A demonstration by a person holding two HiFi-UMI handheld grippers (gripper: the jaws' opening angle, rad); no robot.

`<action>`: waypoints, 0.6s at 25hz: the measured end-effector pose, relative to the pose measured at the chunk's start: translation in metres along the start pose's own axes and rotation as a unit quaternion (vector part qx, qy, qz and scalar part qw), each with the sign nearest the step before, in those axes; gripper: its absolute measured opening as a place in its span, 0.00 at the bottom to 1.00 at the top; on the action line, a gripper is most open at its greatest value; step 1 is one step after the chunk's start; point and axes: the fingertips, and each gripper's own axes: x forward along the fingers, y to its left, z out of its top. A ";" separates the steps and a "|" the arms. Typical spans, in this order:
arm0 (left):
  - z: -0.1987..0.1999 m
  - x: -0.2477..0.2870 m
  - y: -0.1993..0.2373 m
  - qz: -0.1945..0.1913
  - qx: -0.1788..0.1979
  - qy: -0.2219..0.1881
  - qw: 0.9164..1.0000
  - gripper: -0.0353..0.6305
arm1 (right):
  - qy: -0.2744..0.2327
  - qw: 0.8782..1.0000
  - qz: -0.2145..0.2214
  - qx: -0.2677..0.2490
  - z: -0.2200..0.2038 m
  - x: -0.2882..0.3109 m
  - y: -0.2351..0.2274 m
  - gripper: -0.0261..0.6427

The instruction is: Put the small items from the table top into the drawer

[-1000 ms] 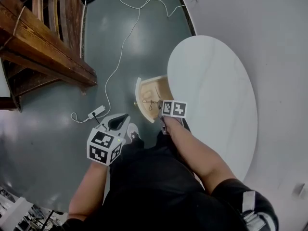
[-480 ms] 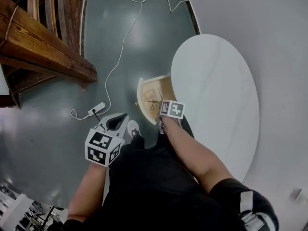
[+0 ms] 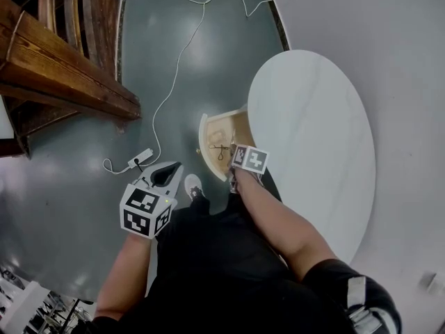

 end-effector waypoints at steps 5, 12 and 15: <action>0.005 0.003 -0.006 -0.006 0.008 -0.005 1.000 0.08 | 0.001 1.000 0.017 -0.018 0.000 -0.009 0.009 0.14; 0.020 0.003 -0.017 -0.009 0.019 -0.023 1.000 0.08 | -0.011 0.994 0.060 -0.088 0.001 -0.046 0.040 0.14; 0.029 0.001 -0.024 -0.010 0.026 -0.033 0.999 0.08 | -0.029 0.990 0.085 -0.111 0.010 -0.072 0.051 0.14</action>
